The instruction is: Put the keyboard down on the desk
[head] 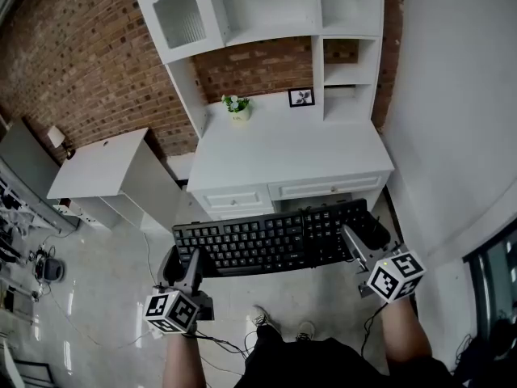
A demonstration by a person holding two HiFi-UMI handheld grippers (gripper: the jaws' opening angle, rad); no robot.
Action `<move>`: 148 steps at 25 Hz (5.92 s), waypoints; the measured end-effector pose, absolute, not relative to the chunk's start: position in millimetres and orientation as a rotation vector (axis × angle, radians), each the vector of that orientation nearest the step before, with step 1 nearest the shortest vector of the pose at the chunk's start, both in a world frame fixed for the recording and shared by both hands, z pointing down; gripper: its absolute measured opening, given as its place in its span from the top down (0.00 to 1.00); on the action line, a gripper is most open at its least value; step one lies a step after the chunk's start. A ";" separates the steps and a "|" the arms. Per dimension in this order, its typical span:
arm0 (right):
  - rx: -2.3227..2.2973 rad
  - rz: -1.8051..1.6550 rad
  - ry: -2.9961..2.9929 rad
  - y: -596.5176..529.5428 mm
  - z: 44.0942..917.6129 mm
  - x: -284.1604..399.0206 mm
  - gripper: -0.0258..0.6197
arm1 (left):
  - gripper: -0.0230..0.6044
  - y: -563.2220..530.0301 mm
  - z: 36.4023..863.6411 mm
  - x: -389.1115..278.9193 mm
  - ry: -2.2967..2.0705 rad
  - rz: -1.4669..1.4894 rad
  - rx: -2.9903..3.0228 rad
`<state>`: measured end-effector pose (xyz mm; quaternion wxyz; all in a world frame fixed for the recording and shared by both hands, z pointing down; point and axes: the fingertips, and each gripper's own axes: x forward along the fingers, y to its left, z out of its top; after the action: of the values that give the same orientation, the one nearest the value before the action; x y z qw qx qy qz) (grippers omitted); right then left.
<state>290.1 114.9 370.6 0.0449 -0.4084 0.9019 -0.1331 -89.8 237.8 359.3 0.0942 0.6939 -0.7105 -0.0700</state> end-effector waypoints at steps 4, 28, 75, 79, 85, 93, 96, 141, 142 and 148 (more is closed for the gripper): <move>-1.256 -0.411 2.751 115.4 370.8 291.1 0.53 | 0.48 237.3 359.4 -89.3 -2.102 -0.204 2.059; -1.335 -0.363 2.727 78.1 356.5 240.6 0.53 | 0.48 181.6 357.6 -145.7 -2.048 -0.252 2.104; -1.434 -0.277 2.659 -118.3 336.6 62.8 0.53 | 0.49 -41.2 356.1 -328.2 -1.953 -0.318 2.168; -1.434 -0.303 2.672 -158.9 343.7 58.8 0.53 | 0.49 -79.3 363.1 -331.5 -1.952 -0.302 2.145; -1.421 -0.323 2.694 -219.4 361.3 57.0 0.53 | 0.49 -132.7 381.9 -332.3 -1.961 -0.292 2.113; -1.446 -0.371 2.708 -253.5 380.3 55.6 0.53 | 0.49 -169.6 400.3 -334.4 -1.942 -0.260 2.089; -1.425 -0.411 2.735 -304.1 396.1 52.1 0.53 | 0.49 -209.4 414.4 -335.5 -1.961 -0.232 2.043; -1.523 -1.188 2.867 -477.7 670.0 61.7 0.53 | 0.49 -368.3 667.5 -315.4 -1.773 0.192 1.637; -1.525 -1.201 2.867 -478.1 673.7 62.3 0.53 | 0.49 -368.8 671.0 -314.9 -1.771 0.199 1.631; -1.539 -1.261 2.861 -478.4 690.0 64.0 0.53 | 0.49 -370.8 687.6 -313.2 -1.759 0.234 1.605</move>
<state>64.0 -478.4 690.0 -0.1706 -0.4351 0.8090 -0.3565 -313.2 -370.8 687.6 0.3660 0.6243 -0.6841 0.0911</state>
